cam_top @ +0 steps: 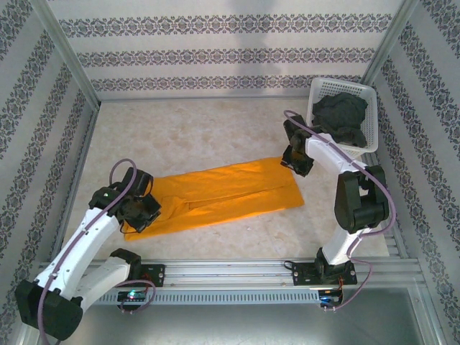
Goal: Fold and stack the t-shirts
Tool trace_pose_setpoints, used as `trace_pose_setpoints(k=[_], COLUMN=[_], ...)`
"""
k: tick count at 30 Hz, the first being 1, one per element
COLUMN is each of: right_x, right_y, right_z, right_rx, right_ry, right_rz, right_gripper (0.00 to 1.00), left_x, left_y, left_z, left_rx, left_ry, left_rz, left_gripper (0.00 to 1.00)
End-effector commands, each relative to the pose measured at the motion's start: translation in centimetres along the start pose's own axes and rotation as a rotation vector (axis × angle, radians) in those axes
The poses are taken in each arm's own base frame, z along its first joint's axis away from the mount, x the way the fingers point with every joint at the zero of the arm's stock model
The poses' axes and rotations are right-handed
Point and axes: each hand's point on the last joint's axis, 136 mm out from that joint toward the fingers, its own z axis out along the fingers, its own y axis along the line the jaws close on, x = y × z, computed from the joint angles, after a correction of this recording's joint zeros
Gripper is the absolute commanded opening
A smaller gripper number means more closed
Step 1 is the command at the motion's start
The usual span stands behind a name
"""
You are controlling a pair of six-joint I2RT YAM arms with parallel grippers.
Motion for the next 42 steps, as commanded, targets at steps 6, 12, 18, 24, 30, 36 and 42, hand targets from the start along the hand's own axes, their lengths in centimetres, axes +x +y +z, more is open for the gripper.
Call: trace_pose_setpoints(k=[6,12,18,24,30,36,42], right_x=[-0.2,0.5,1.8,3.8,5.7,5.8,5.6], right_y=[1.0,1.4,2.4,5.0,6.4,6.0,5.5], right_z=[-1.2,-1.2,-1.3,-0.2,3.3,5.9,7.9], right_rx=[-0.001,-0.034,-0.115,-0.216,-0.209,-0.137,-0.050], right_ry=[-0.035,-0.016,0.006,0.085,0.190,0.260,0.344], right_rz=[-0.057,-0.072,-0.103,-0.181,-0.219,-0.160,-0.031], right_gripper=[0.46,0.46,0.46,0.45,0.40,0.38,0.38], left_x=[0.5,0.9,0.2,-4.0,-10.0,-12.6,-16.1], left_y=[-1.3,0.7,0.9,-0.8,-1.0,0.0,0.2], left_z=[-0.4,1.5,2.8,0.6,5.5,10.6,13.4], left_rx=[-0.001,-0.061,-0.097,-0.068,0.017,-0.049,-0.070], left_ry=[-0.020,-0.018,-0.042,-0.139,-0.094,-0.021,-0.006], left_rz=[0.018,0.008,0.040,-0.002,-0.258,-0.337,-0.365], left_gripper=[0.00,0.00,0.32,0.41,0.26,0.20,0.21])
